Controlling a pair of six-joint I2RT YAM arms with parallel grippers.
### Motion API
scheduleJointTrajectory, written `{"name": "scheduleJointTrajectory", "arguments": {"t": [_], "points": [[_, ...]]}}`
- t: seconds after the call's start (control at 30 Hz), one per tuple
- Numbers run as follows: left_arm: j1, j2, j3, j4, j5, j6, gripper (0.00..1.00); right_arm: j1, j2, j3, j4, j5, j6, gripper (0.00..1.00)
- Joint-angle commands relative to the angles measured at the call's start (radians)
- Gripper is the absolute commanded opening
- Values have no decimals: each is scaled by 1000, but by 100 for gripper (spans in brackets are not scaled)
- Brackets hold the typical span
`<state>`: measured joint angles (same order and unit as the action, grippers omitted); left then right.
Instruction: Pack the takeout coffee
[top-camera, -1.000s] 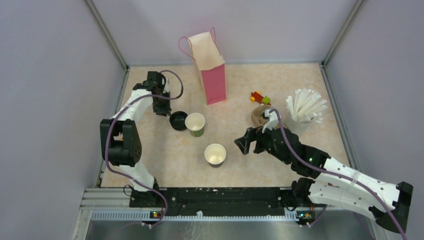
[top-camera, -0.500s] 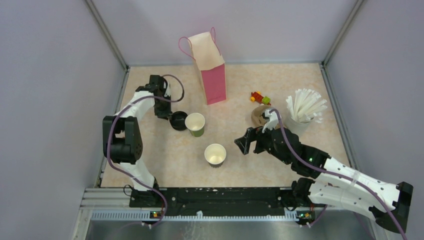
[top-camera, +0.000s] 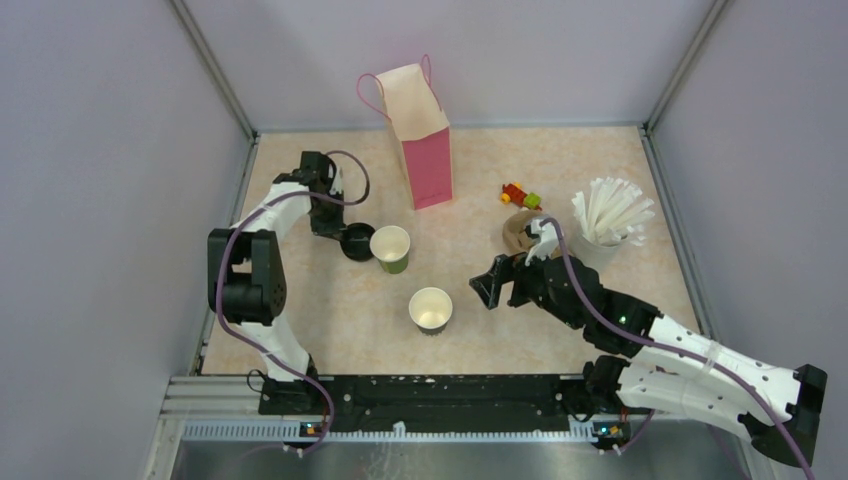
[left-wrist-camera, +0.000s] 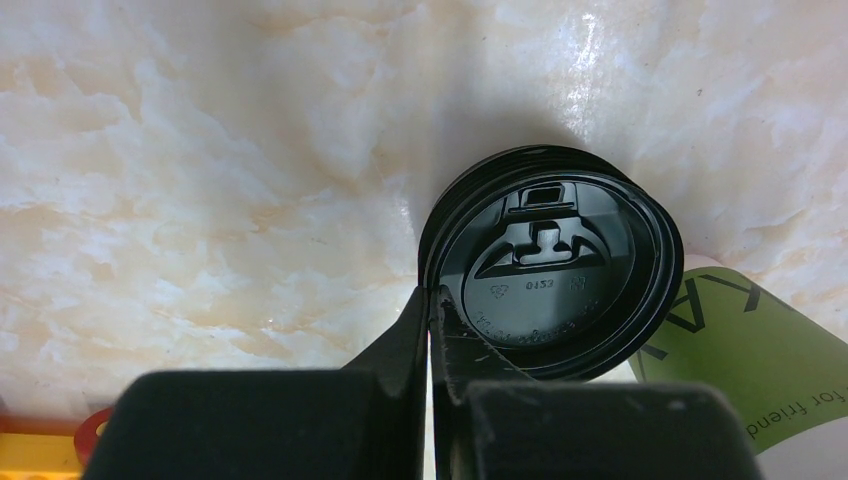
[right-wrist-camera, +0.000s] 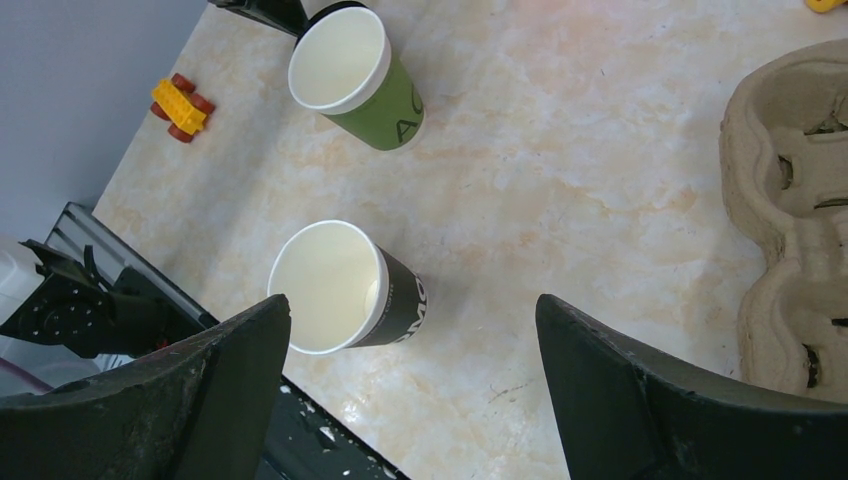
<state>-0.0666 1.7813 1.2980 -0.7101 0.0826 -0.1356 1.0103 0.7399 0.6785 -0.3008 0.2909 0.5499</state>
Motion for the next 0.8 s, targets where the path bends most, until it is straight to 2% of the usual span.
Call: {"name": "scheduleJointTrajectory", "arguments": {"t": [0.0, 0.4, 0.5, 0.57, 0.6, 0.73, 0.77], "points": [[-2, -17, 25, -9, 4, -4, 0, -1, -14, 3, 16, 21, -9, 91], [-6, -34, 84, -77, 2, 0, 1, -2, -9, -3, 24, 15, -4, 91], [-6, -44, 83, -80, -2, 3, 9, -2, -9, -3, 23, 14, -3, 91], [-6, -46, 85, -83, -1, 6, 1, -2, -9, -4, 27, 12, -1, 91], [-7, -47, 87, -85, -2, 8, 0, -1, -8, -5, 30, 12, -1, 91], [-8, -44, 89, -87, 7, 13, 0, -2, -8, -4, 32, 11, -1, 91], [-9, -41, 91, -91, 4, 14, 4, -2, -8, -4, 32, 10, -1, 91]]}}
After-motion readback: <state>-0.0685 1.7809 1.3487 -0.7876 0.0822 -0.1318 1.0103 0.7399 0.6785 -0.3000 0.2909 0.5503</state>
